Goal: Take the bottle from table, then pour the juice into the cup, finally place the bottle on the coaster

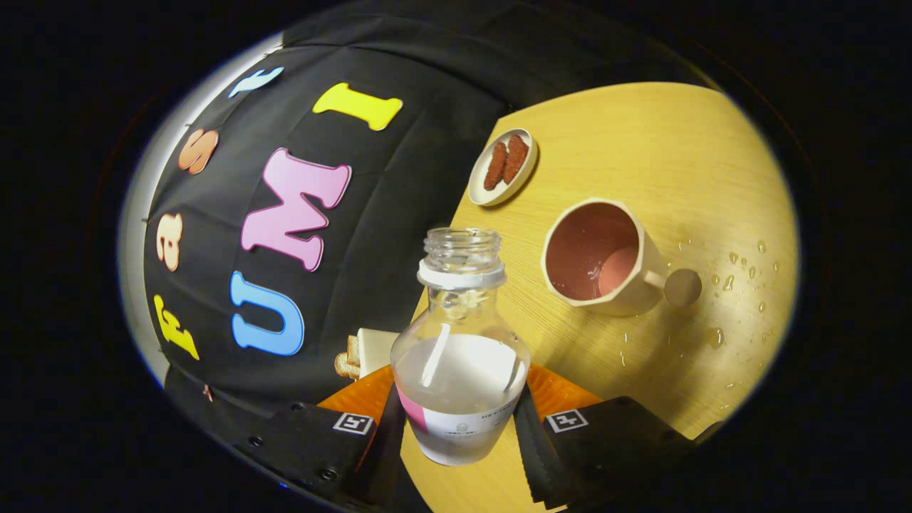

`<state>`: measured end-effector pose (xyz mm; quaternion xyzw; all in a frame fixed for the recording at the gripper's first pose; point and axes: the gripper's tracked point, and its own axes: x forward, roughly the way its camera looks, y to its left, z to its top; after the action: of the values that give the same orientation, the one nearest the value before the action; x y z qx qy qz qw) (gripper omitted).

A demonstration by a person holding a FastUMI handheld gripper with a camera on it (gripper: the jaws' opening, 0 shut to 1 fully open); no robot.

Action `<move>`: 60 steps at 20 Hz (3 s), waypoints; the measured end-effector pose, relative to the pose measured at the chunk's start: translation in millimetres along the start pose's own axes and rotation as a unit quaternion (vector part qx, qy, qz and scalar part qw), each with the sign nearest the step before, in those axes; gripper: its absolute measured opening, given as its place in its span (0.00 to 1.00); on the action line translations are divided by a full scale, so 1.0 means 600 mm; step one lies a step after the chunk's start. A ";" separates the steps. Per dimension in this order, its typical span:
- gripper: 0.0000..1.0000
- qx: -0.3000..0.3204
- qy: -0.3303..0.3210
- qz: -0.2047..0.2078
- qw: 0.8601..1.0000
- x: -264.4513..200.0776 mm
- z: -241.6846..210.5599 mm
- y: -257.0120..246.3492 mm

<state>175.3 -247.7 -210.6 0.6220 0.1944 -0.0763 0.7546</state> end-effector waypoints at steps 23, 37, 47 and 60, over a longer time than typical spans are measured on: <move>0.73 0.304 0.028 -0.038 0.952 0.055 0.009 0.011; 0.72 0.419 0.021 -0.015 0.907 0.062 0.041 0.052; 0.73 0.486 0.009 0.004 0.874 0.057 0.075 0.064; 0.73 0.543 0.001 0.023 0.840 0.045 0.095 0.090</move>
<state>230.5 -287.7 -163.3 0.9362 0.1083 -0.1522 0.2976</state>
